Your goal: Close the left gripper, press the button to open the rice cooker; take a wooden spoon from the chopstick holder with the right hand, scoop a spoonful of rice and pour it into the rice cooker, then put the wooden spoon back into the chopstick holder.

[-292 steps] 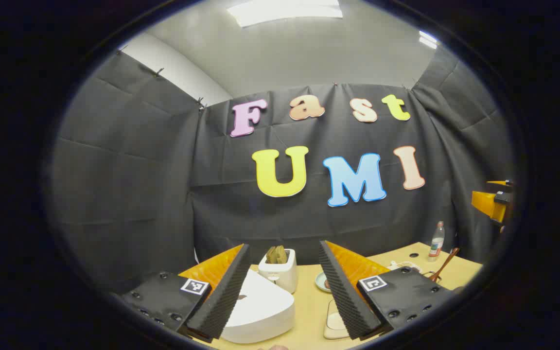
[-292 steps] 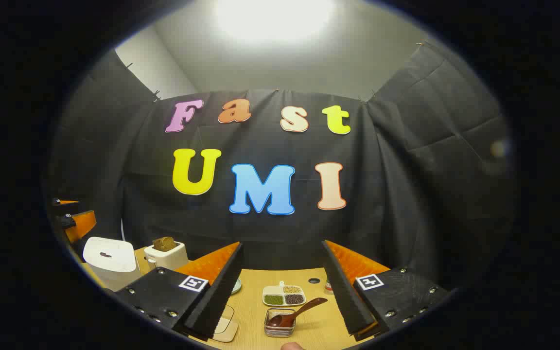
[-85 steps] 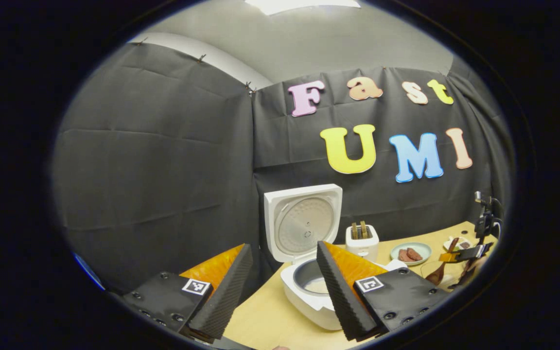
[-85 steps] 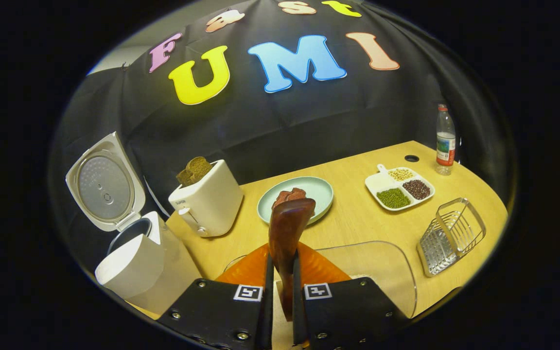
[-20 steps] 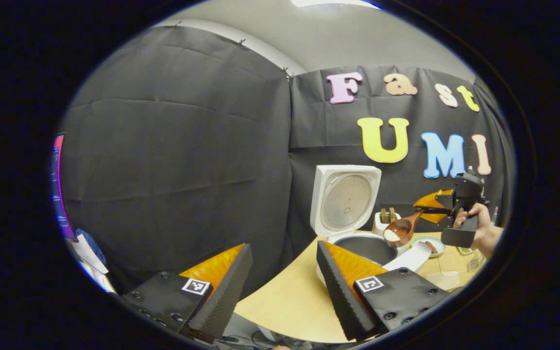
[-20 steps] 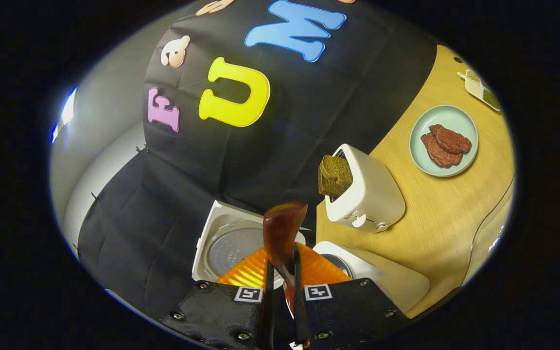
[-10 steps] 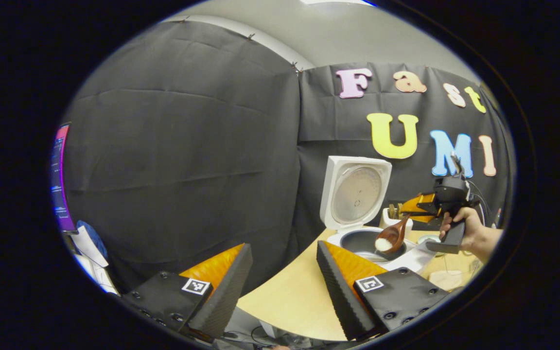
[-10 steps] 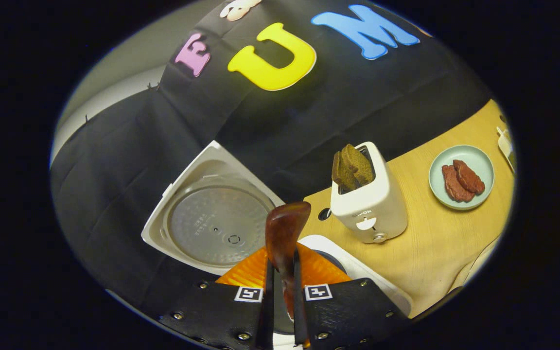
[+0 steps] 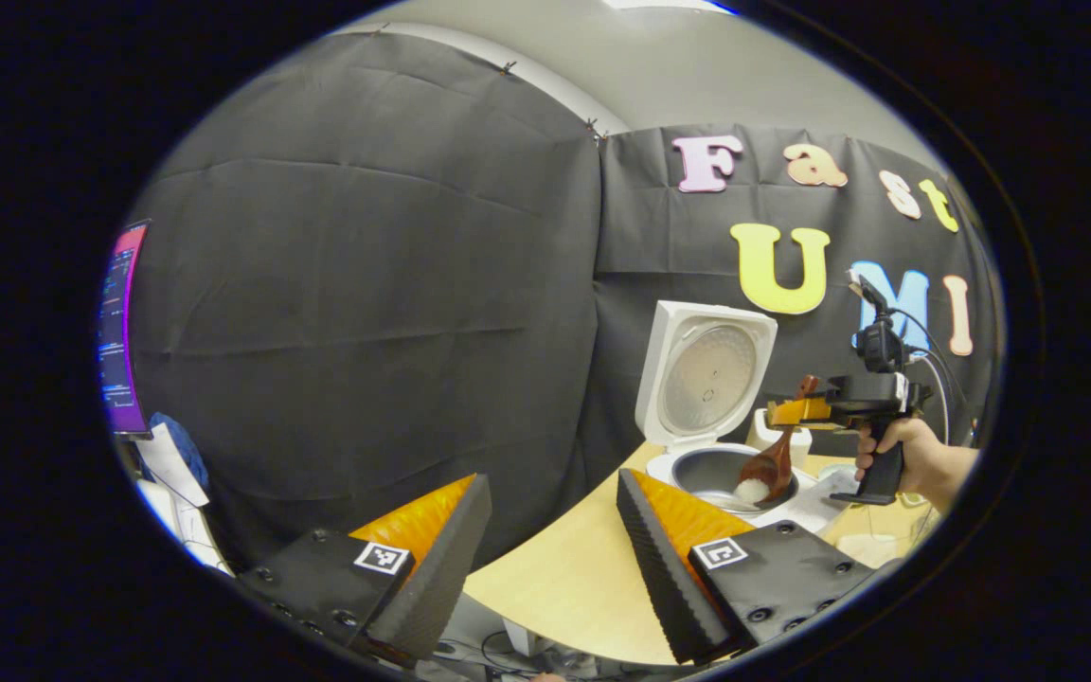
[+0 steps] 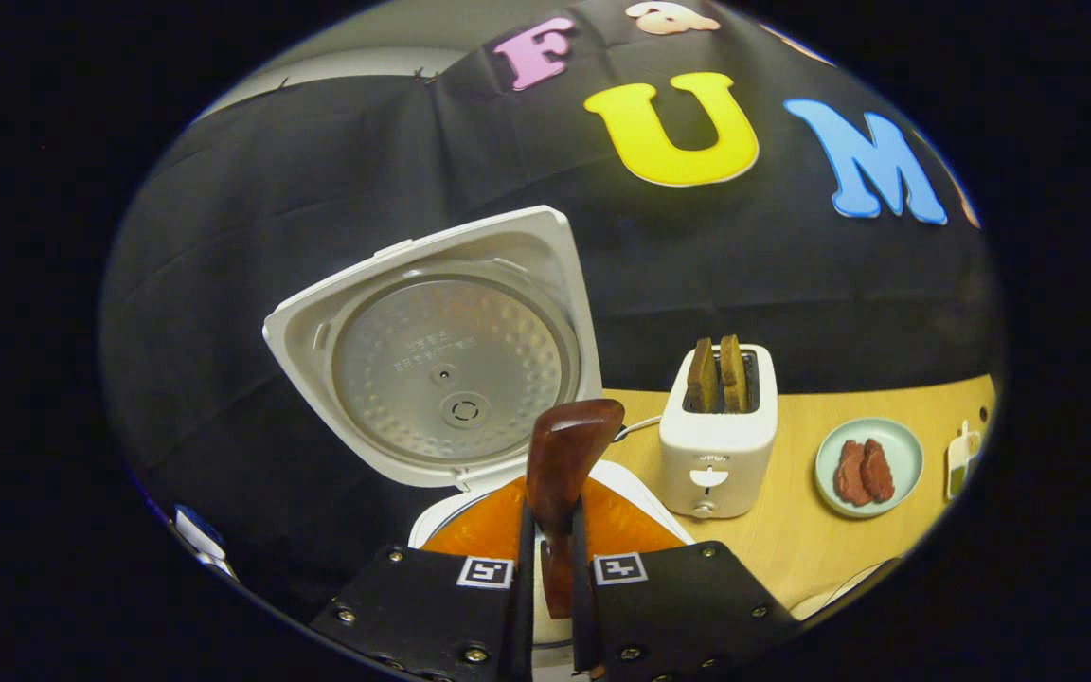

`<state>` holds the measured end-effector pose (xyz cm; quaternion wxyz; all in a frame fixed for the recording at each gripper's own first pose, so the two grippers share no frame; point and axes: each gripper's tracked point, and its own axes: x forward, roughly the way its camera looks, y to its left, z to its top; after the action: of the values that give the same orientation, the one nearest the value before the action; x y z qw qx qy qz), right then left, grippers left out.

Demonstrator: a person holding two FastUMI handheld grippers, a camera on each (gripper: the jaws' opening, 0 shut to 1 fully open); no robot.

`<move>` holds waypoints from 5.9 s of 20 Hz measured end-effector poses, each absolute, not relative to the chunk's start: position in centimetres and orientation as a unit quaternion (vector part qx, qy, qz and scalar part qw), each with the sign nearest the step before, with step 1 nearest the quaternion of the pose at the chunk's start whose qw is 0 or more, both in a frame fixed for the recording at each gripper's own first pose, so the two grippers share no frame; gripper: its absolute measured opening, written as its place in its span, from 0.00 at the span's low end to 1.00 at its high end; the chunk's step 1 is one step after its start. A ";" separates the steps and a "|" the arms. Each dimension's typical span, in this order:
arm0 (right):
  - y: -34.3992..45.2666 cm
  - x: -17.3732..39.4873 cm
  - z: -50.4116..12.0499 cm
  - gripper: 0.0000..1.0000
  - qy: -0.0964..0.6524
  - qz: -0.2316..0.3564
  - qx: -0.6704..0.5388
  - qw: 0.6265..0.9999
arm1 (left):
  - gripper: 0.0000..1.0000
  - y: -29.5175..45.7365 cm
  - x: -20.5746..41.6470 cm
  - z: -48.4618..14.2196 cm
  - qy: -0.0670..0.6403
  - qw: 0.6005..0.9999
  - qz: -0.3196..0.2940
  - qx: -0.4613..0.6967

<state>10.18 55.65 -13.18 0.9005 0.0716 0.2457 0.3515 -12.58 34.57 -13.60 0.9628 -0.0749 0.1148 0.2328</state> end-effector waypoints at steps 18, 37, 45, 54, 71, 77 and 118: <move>54.3 8.4 -3.9 0.17 0.038 0.371 -0.113 0.921 | 0.97 34.2 -12.3 -12.7 0.101 0.970 0.211 -0.063; 29.3 11.6 -2.0 0.17 0.139 0.240 0.088 0.957 | 0.93 26.5 -10.4 -7.1 0.050 0.990 0.123 -0.047; 17.1 12.0 -3.4 0.17 0.144 0.152 0.099 0.973 | 0.96 20.5 -8.3 -5.2 0.042 0.995 0.085 -0.042; 6.1 11.7 -8.3 0.17 0.166 0.063 0.108 0.978 | 0.89 15.2 -7.1 -4.5 0.048 0.996 0.059 -0.038; 0.6 11.3 -21.9 0.17 0.266 0.010 0.109 0.958 | 0.96 14.2 -8.3 -3.3 0.054 0.995 0.084 -0.010; 1.2 9.8 -24.5 0.17 0.308 0.018 0.130 0.942 | 0.89 13.9 -8.4 -3.4 0.053 0.995 0.083 -0.010; -3.6 0.4 -7.9 0.98 0.148 -0.130 0.008 0.980 | 0.93 32.3 18.1 0.1 0.052 0.988 0.131 -0.060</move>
<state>0.37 -3.57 -7.91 0.9804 0.0077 0.1482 -0.1298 18.14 32.30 0.05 0.9882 -0.0595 0.0524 0.1313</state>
